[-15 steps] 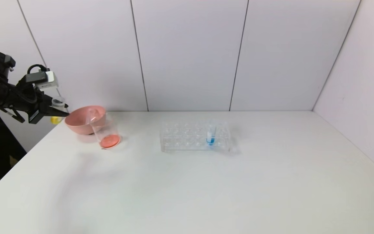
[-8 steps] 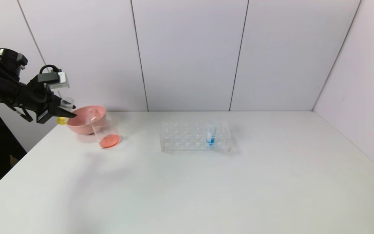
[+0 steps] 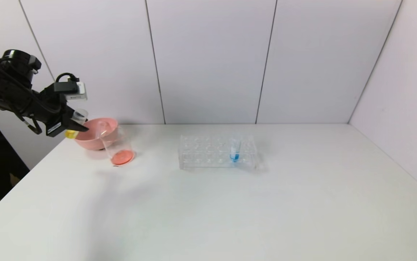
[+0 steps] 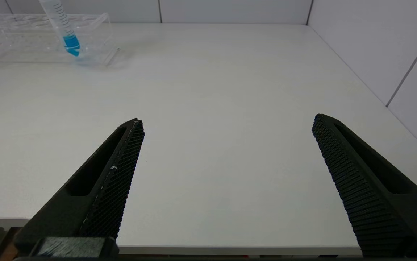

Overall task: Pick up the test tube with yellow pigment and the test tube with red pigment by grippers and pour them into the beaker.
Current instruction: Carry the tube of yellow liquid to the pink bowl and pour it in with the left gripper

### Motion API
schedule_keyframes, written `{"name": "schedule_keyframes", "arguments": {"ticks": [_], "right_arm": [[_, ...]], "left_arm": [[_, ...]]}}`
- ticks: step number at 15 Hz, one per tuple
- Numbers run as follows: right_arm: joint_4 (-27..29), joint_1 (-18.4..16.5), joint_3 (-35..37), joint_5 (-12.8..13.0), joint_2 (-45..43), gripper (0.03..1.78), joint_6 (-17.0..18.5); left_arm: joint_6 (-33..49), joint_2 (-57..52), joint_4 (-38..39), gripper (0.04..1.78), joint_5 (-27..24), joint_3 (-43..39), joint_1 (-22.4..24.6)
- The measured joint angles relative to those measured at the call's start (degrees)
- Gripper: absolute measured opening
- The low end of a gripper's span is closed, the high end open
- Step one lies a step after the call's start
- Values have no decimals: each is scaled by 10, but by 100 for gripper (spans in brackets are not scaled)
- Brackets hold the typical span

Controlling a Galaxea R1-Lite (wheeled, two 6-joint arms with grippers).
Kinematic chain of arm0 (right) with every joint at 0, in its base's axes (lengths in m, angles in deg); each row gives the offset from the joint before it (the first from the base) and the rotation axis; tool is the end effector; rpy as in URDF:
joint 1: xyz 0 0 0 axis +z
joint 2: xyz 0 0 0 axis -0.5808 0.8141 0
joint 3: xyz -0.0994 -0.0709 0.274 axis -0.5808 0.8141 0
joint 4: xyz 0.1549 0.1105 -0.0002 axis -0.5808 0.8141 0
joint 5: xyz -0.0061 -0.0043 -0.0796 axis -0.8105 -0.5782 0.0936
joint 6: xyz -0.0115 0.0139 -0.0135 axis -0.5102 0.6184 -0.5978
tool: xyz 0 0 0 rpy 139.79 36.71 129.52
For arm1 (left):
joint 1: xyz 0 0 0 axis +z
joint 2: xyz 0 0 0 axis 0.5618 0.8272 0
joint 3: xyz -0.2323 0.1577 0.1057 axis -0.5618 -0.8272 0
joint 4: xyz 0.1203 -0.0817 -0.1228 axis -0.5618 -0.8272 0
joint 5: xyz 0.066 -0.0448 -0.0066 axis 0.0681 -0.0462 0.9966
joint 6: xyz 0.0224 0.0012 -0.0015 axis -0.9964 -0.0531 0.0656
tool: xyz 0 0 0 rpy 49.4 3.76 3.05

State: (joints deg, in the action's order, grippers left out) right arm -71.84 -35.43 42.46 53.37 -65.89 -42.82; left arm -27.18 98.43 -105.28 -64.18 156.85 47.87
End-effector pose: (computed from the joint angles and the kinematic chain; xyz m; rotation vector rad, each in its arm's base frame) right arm -0.0228 -0.0001 0.0758 0.0047 0.0017 -0.0033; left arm 0.3800 0.0820 0.2434 0.8889 0.5639 -0.7029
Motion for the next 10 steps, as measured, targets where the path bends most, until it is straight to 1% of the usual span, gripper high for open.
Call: {"name": "schedule_keyframes", "arguments": {"ticks": [4, 7, 10], "right_arm": [[0, 0, 0, 0, 0, 170, 0], [0, 0, 0, 0, 0, 170, 0], [0, 0, 0, 0, 0, 170, 0]], "left_arm": [[1, -5, 1, 49, 45, 0, -18], [-1, -7, 3, 49, 83, 0, -22], [-1, -7, 1, 49, 108, 0, -31]]}}
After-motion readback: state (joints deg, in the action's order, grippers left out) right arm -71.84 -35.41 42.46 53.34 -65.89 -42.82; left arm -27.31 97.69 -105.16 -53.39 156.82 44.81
